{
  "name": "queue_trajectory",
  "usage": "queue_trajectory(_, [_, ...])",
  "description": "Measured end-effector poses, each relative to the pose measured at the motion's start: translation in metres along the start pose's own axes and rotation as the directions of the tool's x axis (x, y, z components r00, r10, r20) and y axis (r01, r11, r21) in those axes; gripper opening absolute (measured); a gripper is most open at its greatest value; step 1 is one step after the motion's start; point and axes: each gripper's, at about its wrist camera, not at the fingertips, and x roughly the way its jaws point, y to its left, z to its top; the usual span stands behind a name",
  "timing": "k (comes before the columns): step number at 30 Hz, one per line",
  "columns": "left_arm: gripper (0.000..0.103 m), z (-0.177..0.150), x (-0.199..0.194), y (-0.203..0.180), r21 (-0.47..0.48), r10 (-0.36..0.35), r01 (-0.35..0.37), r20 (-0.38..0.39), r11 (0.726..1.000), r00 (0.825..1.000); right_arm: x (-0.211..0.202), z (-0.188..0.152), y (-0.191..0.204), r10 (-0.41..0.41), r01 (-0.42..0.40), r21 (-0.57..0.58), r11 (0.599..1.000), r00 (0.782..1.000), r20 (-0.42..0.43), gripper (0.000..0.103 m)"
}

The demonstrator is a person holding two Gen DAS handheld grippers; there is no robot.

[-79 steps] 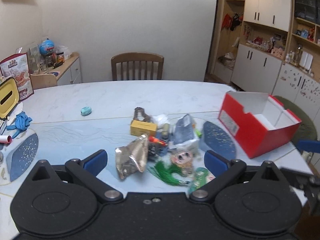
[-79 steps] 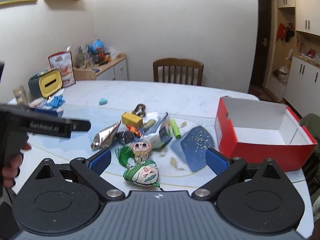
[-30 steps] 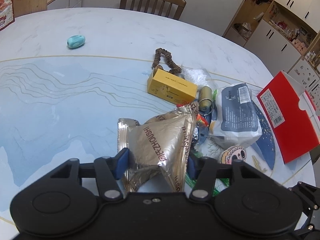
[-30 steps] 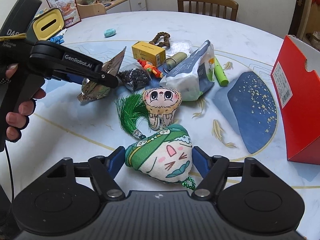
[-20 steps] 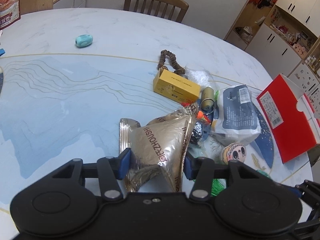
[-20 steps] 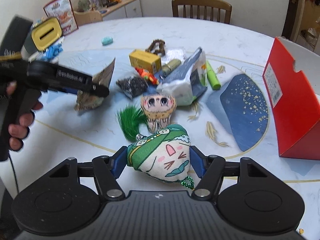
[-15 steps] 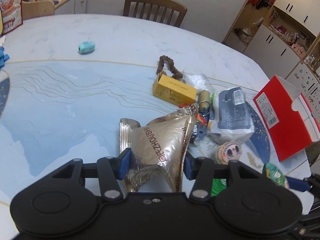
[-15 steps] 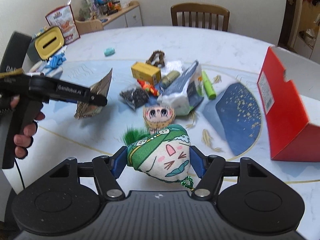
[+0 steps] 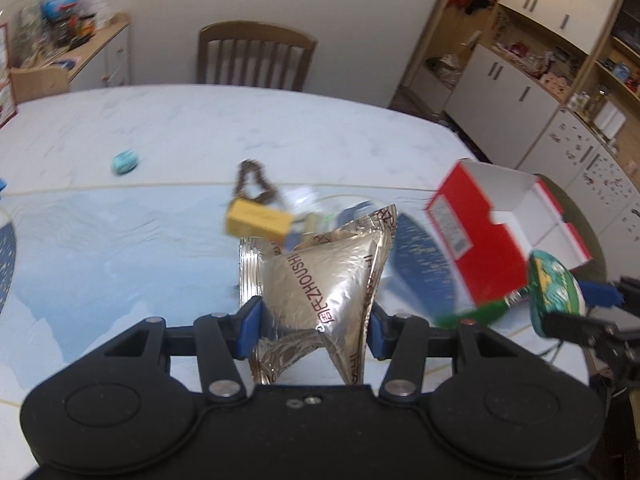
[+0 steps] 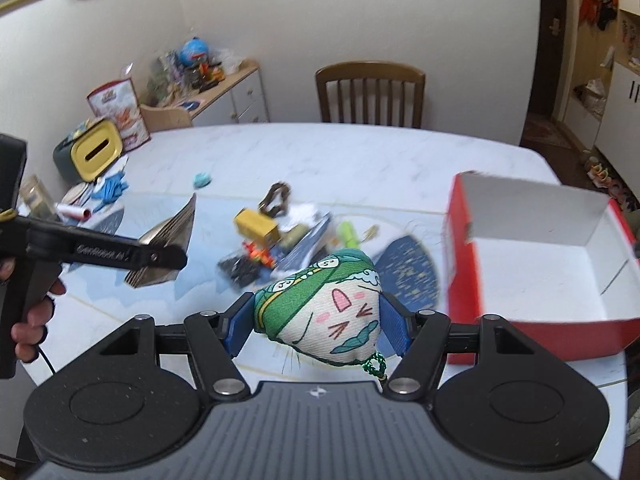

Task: Organize objects
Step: 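Carry the foil bag and plush toy into the red shoebox with both tools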

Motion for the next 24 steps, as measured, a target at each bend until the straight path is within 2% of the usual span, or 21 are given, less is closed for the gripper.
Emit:
queue_trajectory(6, [0.05,0.017,0.004,-0.053,0.039,-0.021,0.021,-0.021,0.999,1.0,-0.016,0.015,-0.038,-0.023,0.024,-0.038,0.999,0.999,0.034,0.066])
queue_trajectory(12, [0.05,0.041,0.019,-0.111,0.071,-0.042,0.043,-0.016,0.997,0.999,-0.026,0.032,-0.093,-0.025,0.028,-0.052,0.998,0.998,0.054,0.066])
queue_trajectory(24, [0.051,0.079,0.083,-0.226,0.128,-0.053,0.058,-0.041,0.99,0.998,-0.012,0.05,-0.213,-0.076,0.078,-0.048,0.996,0.996,0.052,0.066])
